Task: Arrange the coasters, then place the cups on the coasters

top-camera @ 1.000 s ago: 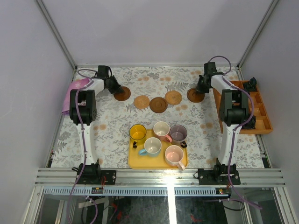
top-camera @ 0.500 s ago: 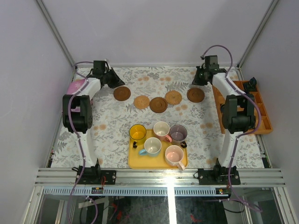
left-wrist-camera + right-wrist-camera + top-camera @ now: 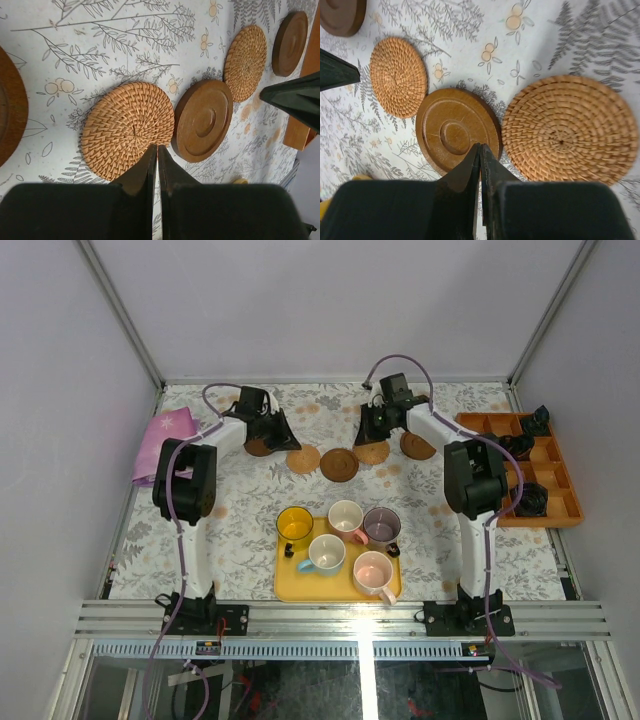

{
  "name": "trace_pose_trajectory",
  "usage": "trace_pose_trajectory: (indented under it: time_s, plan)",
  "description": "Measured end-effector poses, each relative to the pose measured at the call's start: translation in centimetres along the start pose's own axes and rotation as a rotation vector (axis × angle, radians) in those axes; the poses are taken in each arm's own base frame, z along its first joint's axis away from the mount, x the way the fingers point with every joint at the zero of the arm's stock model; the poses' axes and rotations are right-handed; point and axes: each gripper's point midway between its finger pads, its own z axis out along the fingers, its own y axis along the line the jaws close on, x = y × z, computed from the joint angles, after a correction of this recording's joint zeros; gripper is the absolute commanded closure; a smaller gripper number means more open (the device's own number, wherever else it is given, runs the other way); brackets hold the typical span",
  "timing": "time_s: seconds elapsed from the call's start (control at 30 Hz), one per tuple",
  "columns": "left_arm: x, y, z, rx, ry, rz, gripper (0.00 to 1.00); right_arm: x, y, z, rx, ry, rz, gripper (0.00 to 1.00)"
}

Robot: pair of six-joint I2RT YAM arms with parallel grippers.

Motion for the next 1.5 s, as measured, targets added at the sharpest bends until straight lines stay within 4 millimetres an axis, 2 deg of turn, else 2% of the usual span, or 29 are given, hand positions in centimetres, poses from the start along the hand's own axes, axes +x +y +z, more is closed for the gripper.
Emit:
trace_pose_trajectory:
  time_s: [0.1, 0.4, 0.6, 0.73, 0.9, 1.23, 1.5]
  plan:
    - [0.5, -0.2, 0.2, 0.001, 0.015, 0.017, 0.98, 1.2, 0.7, 1.0, -0.032, 0.049, 0.001, 0.97]
    - [3.0, 0.9, 0.7, -0.032, 0.077, 0.009, 0.98, 2.8, 3.1, 2.7, -0.111, 0.130, -0.036, 0.97]
    - [4.0, 1.7, 1.0, -0.061, 0.103, -0.005, 0.98, 5.3, 4.6, 4.8, -0.162, 0.220, -0.037, 0.97]
    - [4.4, 2.5, 1.5, -0.079, 0.115, -0.015, 0.98, 6.7, 4.9, 5.4, -0.175, 0.266, -0.021, 0.97]
    - [4.2, 2.5, 2.0, -0.075, 0.116, -0.026, 0.98, 6.4, 4.7, 5.5, -0.155, 0.267, -0.021, 0.97]
    - [1.6, 2.0, 3.7, -0.059, 0.081, -0.033, 0.98, 4.2, 3.9, 6.6, -0.097, 0.220, -0.015, 0.97]
    - [1.3, 2.1, 3.8, -0.067, 0.073, -0.038, 0.98, 2.4, 2.4, 7.0, -0.064, 0.173, 0.030, 0.97]
